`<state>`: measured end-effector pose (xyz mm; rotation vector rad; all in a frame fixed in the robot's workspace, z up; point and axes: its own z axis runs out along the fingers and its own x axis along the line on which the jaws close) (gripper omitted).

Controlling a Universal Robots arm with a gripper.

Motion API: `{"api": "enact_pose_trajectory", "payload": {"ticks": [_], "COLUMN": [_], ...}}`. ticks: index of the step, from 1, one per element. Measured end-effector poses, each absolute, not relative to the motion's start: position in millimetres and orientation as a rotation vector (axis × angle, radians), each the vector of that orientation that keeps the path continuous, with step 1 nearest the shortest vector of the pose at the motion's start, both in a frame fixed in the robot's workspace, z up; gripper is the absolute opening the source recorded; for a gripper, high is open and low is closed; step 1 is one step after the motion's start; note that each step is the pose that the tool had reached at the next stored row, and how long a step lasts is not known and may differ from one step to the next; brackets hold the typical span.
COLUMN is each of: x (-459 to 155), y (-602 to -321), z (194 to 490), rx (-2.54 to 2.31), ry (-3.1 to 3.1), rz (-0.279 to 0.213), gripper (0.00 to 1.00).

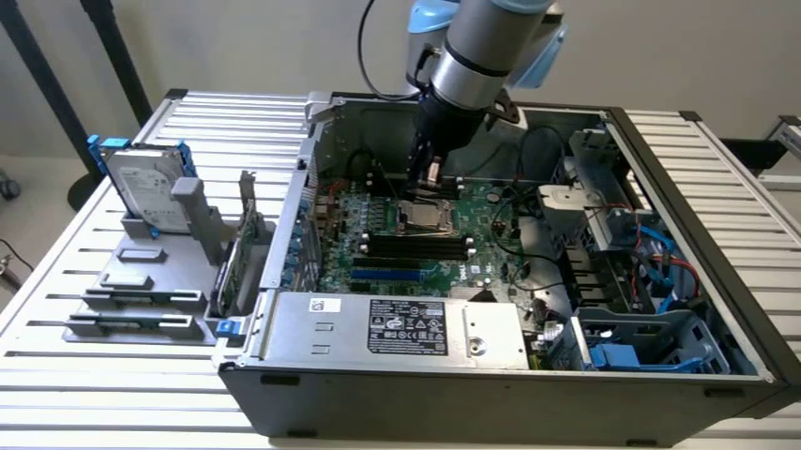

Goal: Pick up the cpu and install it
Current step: 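Close the cpu cover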

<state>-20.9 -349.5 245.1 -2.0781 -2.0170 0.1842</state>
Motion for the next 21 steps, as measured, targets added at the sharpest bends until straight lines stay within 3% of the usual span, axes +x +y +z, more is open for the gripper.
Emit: {"api": "enact_pose_trajectory", "payload": {"ticks": [21], "x": [-24.1], "y": [-345.7], "z": [223.3], "rx": [-2.077], "ry": [-1.993], "rz": [0.168], "gripper": [0.11]}}
